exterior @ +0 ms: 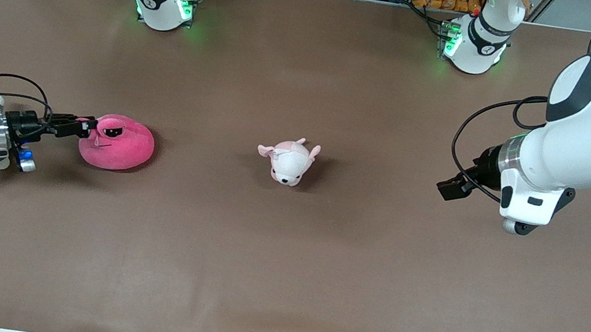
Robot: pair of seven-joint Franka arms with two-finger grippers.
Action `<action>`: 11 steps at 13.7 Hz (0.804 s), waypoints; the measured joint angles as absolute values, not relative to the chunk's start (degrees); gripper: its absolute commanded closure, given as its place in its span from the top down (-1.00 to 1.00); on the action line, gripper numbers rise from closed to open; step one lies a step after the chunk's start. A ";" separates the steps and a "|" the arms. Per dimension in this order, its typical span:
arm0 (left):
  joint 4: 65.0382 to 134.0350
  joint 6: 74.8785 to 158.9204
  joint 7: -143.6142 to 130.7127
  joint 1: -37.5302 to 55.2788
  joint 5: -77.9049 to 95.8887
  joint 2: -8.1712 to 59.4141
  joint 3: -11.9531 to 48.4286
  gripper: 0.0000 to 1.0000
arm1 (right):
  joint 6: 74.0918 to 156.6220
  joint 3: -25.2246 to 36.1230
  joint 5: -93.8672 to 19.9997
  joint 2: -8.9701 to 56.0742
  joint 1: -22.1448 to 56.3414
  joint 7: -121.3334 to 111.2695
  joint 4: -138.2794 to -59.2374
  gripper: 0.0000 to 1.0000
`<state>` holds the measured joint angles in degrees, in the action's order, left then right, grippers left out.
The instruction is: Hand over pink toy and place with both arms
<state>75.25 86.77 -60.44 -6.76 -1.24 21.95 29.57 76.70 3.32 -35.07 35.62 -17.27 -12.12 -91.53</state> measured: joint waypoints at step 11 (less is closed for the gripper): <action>74.28 84.11 -44.24 -9.84 -1.67 17.20 28.77 1.00 | 82.64 1.38 -18.78 28.47 -9.72 -12.98 -79.70 1.00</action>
<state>74.28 84.11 -44.24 -9.84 -1.67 17.20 28.77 82.64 1.38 -18.78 28.47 -9.72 -12.98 -79.70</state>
